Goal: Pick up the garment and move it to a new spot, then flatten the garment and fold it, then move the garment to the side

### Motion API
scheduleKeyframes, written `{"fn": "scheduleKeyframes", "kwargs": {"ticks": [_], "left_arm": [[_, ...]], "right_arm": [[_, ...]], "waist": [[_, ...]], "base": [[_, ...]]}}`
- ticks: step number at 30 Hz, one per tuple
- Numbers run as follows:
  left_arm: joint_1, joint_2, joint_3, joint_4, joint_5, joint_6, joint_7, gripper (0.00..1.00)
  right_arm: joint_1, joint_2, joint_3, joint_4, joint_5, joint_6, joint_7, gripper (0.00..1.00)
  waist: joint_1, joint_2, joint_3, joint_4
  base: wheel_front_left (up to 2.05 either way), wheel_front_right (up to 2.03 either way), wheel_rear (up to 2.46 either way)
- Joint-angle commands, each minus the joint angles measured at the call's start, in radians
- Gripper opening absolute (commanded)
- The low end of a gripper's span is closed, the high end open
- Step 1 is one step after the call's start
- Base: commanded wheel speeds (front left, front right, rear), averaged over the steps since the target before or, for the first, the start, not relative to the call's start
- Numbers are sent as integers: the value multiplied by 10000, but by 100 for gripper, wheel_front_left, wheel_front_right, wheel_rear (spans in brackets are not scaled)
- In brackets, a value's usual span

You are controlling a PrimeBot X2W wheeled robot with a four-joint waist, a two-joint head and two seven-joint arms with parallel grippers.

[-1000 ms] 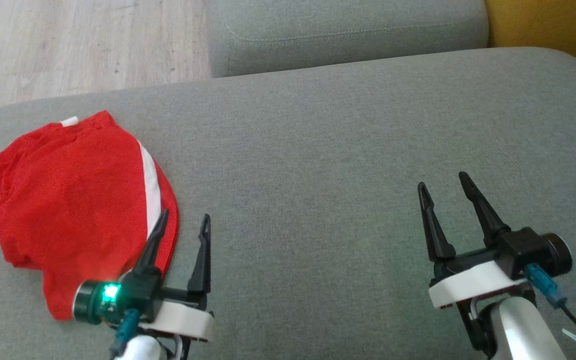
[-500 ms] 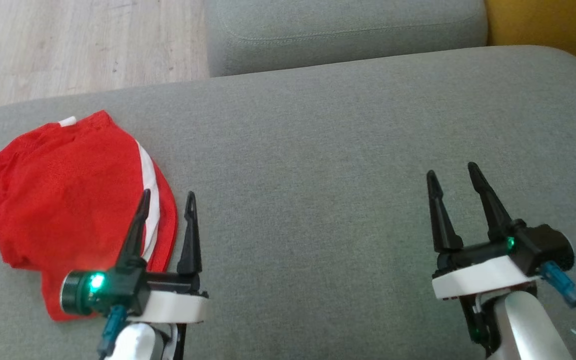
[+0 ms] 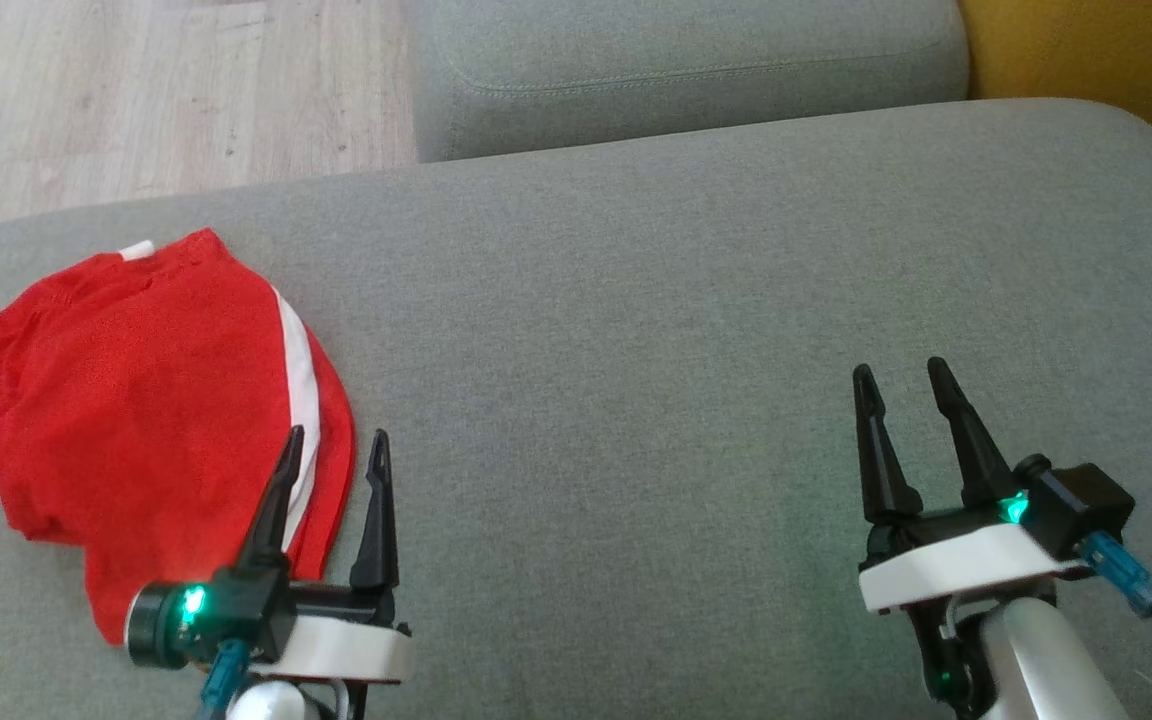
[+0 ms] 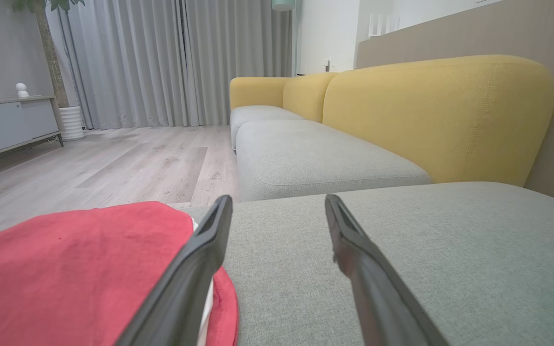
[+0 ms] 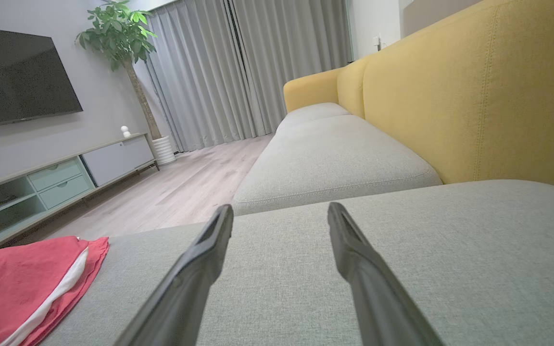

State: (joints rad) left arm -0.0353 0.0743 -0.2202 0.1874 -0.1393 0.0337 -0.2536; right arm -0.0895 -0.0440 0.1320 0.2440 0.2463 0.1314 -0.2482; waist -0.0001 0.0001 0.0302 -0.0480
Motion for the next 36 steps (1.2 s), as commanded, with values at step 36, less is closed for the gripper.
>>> {"fn": "scheduleKeyframes", "kwargs": {"ticks": [36], "left_arm": [[352, -235, 1617, -269, 555, -249, -82, 100]], "right_arm": [[233, -62, 1486, -237, 613, -7, -136, 100]], "waist": [[1, -1, -676, 2924]], "base": [[0, 0, 0]]}}
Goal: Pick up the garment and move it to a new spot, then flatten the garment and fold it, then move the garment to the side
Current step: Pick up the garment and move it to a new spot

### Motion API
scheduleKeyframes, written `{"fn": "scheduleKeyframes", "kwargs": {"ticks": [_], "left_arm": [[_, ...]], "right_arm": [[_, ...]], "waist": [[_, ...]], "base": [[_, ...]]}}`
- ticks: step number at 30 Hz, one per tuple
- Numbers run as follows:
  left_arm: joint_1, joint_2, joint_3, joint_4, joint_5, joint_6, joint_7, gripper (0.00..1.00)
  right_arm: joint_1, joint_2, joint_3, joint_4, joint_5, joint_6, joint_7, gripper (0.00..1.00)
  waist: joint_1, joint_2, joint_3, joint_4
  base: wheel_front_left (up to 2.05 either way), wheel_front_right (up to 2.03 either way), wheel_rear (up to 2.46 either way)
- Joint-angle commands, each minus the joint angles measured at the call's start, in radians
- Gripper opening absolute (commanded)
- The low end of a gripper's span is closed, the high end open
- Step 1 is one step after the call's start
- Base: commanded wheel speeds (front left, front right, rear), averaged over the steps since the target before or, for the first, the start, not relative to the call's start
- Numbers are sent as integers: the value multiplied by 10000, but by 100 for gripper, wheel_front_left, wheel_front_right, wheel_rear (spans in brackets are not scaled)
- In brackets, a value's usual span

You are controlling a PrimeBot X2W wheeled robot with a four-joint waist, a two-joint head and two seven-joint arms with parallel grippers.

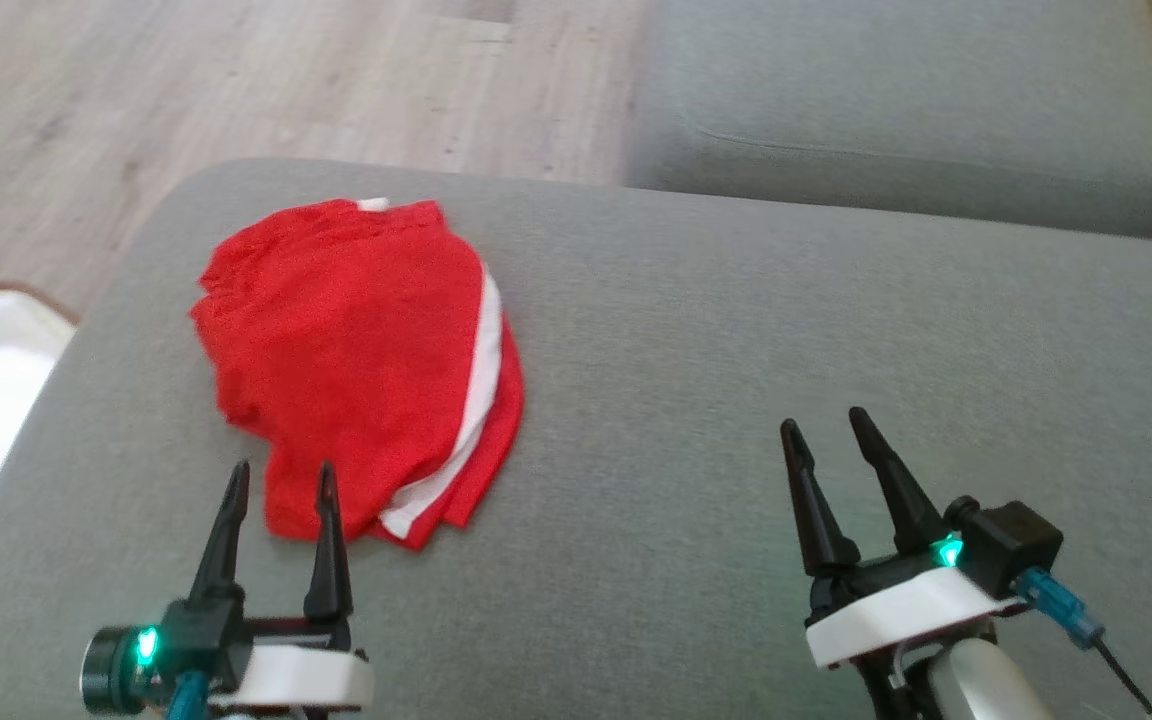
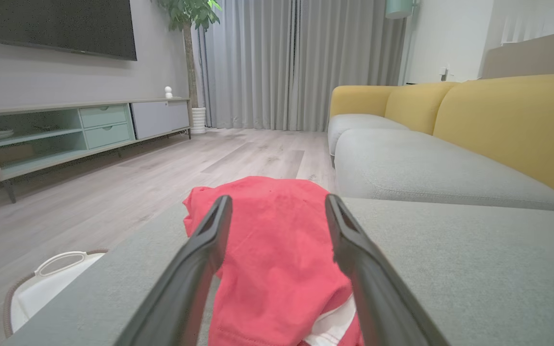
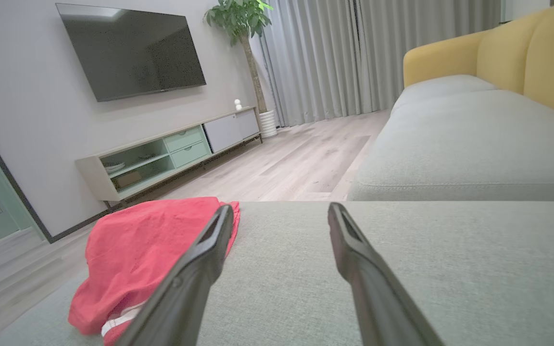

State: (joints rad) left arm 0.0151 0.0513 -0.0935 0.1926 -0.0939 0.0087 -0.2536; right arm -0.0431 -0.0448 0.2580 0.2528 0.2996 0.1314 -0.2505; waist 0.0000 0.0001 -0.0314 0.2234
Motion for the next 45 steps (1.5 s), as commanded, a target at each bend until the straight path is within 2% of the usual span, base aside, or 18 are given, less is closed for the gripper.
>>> {"fn": "scheduleKeyframes", "kwargs": {"ticks": [1, 9, 19, 24, 28, 32, 35, 42, 45], "left_arm": [[-126, -5, 367, -329, 140, 3, -82, 100], [56, -6, 636, -487, 213, -53, -82, 100], [-369, 258, 955, -482, 352, -343, -82, 100], [-1434, 976, 1072, -213, 479, -753, -82, 100], [-2819, 1810, 1019, 942, 401, -1116, -38, 100], [-4520, 2463, 488, 2227, 38, -1343, 672, 100], [-5300, 2670, 4, 2808, -419, -1380, 1159, 100], [-7137, 3953, -2425, 4202, -2476, -1391, 2554, 100], [-7534, 4302, -3189, 4761, -3125, -1392, 2991, 100]], "right_arm": [[-226, -54, 278, -328, 111, -7, -113, 100], [-96, -54, 628, -328, 259, -7, -113, 100], [-326, -54, 664, -422, 166, -7, -113, 100], [-557, -54, 219, -488, -88, -7, -113, 100], [-805, -54, 15, -572, -243, -7, -113, 100], [-1094, -54, -191, -655, -392, -7, -113, 100], [-1256, -54, -245, -695, -470, -7, -113, 100], [-1715, -54, -480, -856, -572, -7, -113, 100], [-1803, -54, -489, -901, -591, -7, -113, 100]], "waist": [[0, -1, -77, 295], [0, -1, -147, 834], [0, -1, 320, 636], [0, -1, 855, 327], [0, -1, 1380, 9], [0, -1, 1937, -293], [0, -1, 2216, -452], [0, -1, 3047, -972], [0, -1, 3251, -1133]], "base": [[0, 0, 0], [0, 0, 0], [0, 0, 0], [0, 0, 0], [0, 0, 0], [0, 0, 0], [0, 0, 0], [0, 0, 0], [0, 0, 0]]}}
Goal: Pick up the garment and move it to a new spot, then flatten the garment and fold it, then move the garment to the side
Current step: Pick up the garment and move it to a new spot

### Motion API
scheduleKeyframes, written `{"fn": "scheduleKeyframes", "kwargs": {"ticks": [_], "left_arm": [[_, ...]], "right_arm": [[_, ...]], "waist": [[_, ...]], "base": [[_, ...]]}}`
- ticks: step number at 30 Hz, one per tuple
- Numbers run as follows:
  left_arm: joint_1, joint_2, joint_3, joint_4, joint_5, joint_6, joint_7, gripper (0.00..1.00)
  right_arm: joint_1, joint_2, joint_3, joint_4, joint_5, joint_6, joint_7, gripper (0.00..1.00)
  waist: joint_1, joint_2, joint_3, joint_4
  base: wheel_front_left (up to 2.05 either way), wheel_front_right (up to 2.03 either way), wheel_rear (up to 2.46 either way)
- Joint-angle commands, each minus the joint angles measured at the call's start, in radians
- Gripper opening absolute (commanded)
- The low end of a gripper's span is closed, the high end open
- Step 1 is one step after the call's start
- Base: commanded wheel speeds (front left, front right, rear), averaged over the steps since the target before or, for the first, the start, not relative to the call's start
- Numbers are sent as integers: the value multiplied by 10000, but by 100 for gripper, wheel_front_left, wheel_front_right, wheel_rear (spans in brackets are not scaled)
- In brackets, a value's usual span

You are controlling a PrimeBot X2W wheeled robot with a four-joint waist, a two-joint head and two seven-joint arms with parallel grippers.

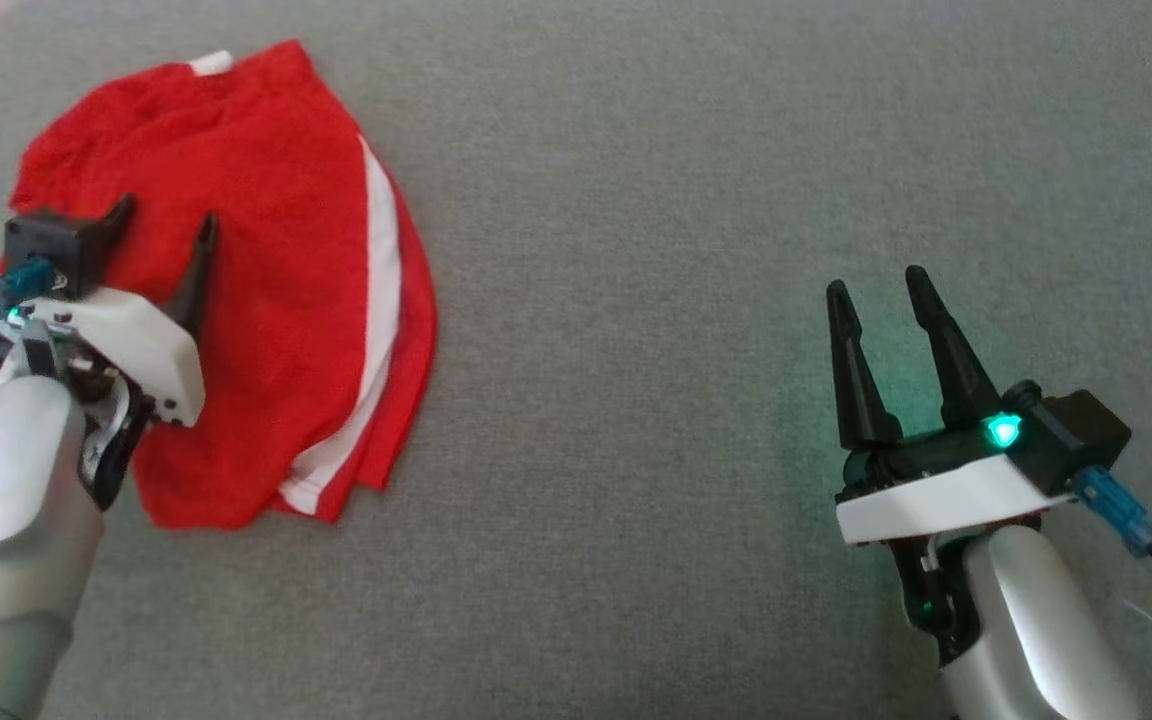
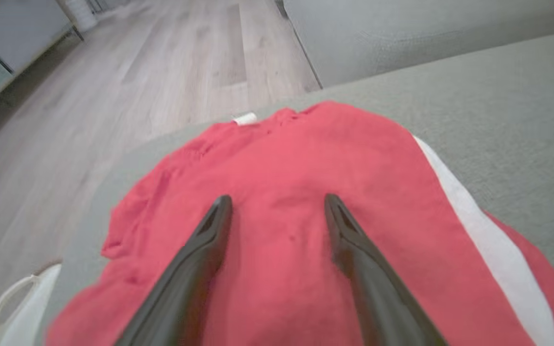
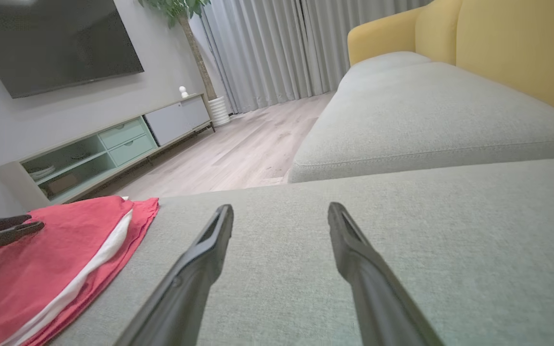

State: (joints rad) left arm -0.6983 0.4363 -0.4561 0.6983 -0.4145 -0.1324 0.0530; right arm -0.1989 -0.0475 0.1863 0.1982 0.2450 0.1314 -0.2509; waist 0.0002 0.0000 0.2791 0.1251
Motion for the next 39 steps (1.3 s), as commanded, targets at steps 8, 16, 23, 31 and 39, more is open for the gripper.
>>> {"fn": "scheduleKeyframes", "kwargs": {"ticks": [8, 16, 23, 31, 39], "left_arm": [[-725, 724, -998, 438, -1537, 19, 329, 35], [-1188, 1216, -1343, 275, -2089, 18, -1438, 0], [-1196, 1482, -985, -493, -2380, 143, -2583, 0], [-323, 1236, 72, -2734, -3674, 366, -2965, 0], [518, 1051, -39, -4663, -3886, 930, -2679, 0]], "right_arm": [[-340, -27, 150, -364, -31, -7, -109, 100], [-243, -27, 129, -257, 64, -7, -109, 100], [53, -27, 220, -98, 157, -7, -109, 100], [313, -27, 343, 9, 328, -7, -109, 100], [212, -27, 460, -192, 442, -7, -109, 100]], "waist": [[-2, 0, 287, -378], [-2, 0, -149, -357], [-2, 0, -910, -236], [-2, 0, -1544, -284], [-2, 0, -1615, -952]], "base": [[0, 0, 0], [0, 0, 0], [0, 0, 0], [0, 0, 0], [0, 0, 0]]}}
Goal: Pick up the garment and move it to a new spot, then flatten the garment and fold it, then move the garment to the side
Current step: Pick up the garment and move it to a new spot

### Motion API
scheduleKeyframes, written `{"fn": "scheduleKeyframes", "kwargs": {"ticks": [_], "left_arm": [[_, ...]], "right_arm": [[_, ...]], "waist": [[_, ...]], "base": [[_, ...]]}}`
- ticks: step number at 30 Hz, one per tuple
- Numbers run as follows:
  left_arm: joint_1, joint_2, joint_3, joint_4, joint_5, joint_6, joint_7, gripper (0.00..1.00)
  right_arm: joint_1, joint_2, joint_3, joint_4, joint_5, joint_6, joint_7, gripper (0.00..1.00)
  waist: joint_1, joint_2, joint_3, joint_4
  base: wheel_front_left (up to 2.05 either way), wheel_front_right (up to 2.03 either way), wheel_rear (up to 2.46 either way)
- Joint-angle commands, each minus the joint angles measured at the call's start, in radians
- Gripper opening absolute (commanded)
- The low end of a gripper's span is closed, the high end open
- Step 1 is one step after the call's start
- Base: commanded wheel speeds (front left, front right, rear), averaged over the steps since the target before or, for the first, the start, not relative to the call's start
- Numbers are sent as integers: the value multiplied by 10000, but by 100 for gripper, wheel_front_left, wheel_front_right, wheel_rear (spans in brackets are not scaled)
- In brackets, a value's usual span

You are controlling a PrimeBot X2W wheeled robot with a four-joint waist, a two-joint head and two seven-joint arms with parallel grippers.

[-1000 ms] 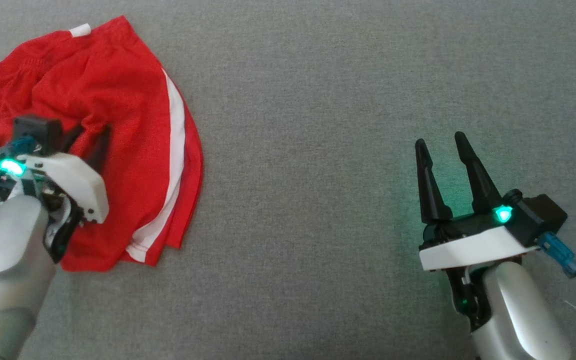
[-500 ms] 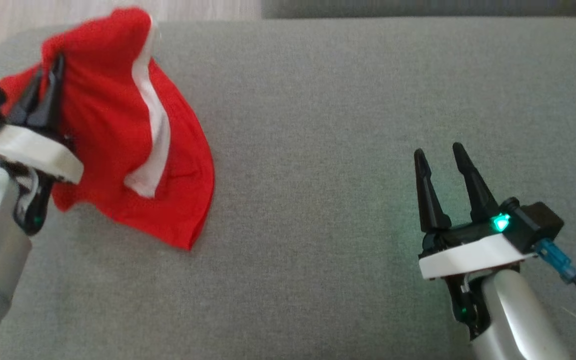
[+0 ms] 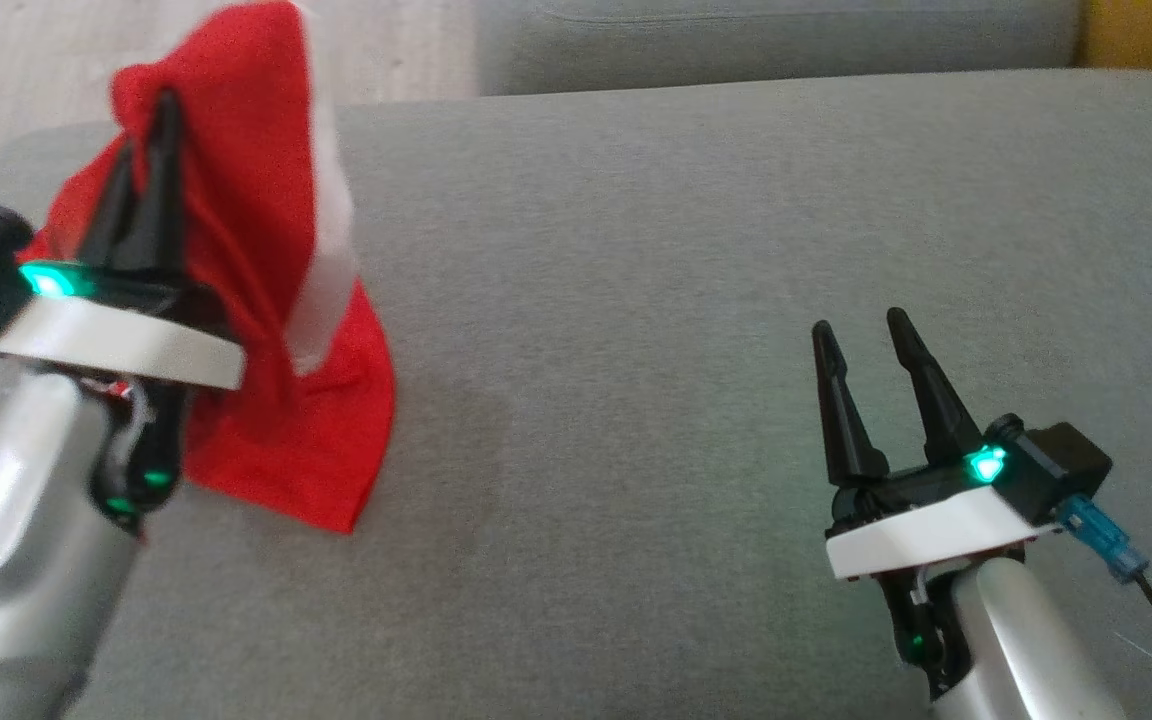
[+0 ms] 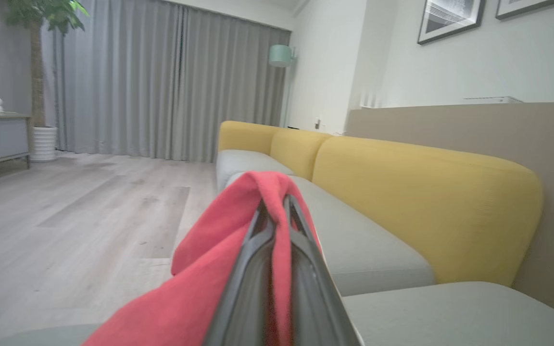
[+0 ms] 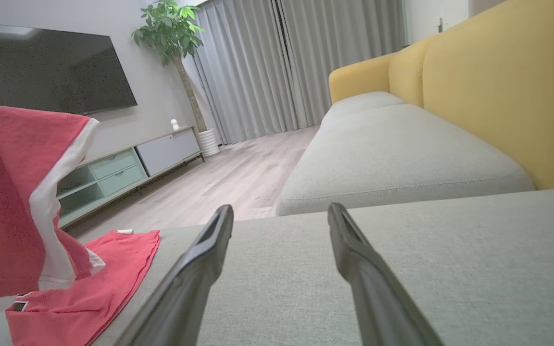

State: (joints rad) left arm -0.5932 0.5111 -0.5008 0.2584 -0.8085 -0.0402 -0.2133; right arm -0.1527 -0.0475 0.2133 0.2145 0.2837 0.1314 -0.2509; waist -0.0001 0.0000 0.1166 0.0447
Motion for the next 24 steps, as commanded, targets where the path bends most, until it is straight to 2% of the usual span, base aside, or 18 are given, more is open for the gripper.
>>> {"fn": "scheduleKeyframes", "kwargs": {"ticks": [1, 7, 11, 14, 15, 20, 21, 22, 24], "left_arm": [[-448, 219, 351, -472, 30, 103, 57, 0], [-106, -586, -259, -1269, 24, 596, 435, 0], [-334, -1258, -780, -1141, 295, 827, 540, 0], [-826, -1854, -1089, -813, 424, 838, 581, 0], [-1226, -2204, -1195, -435, 475, 828, 580, 0], [-2318, -2887, -1369, 809, 751, 772, 387, 0], [-2501, -3000, -1385, 1052, 794, 753, 325, 31], [-2680, -3096, -1408, 1290, 858, 706, 234, 100], [-2971, -3168, -1523, 1749, 1112, 623, 56, 100]], "right_arm": [[-266, -27, 204, -383, 59, -7, -109, 100], [-448, -27, 74, -530, 168, -7, -109, 100], [-619, -27, 45, -690, 268, -7, -109, 100], [-777, -27, 105, -830, 260, -7, -109, 100], [-909, -27, 113, -918, 321, -7, -109, 100], [-1165, -27, 113, -1159, 589, -7, -109, 100], [-1186, -27, 124, -1194, 629, -7, -109, 100], [-1198, -27, 123, -1226, 660, -7, -109, 100], [-1192, -27, 101, -1272, 687, -7, -109, 100]], "waist": [[1, 0, 27, -291], [1, 0, 344, -1270], [1, 0, 686, -1975], [1, 0, 1001, -2526], [1, 0, 1208, -2903], [1, 0, 1651, -3620], [1, 0, 1710, -3699], [1, 0, 1753, -3743], [1, 0, 1792, -3764]], "base": [[0, 0, 0], [0, 0, 0], [0, 0, 0], [0, 0, 0], [0, 0, 0], [0, 0, 0], [0, 0, 0], [0, 0, 0], [0, 0, 0]]}}
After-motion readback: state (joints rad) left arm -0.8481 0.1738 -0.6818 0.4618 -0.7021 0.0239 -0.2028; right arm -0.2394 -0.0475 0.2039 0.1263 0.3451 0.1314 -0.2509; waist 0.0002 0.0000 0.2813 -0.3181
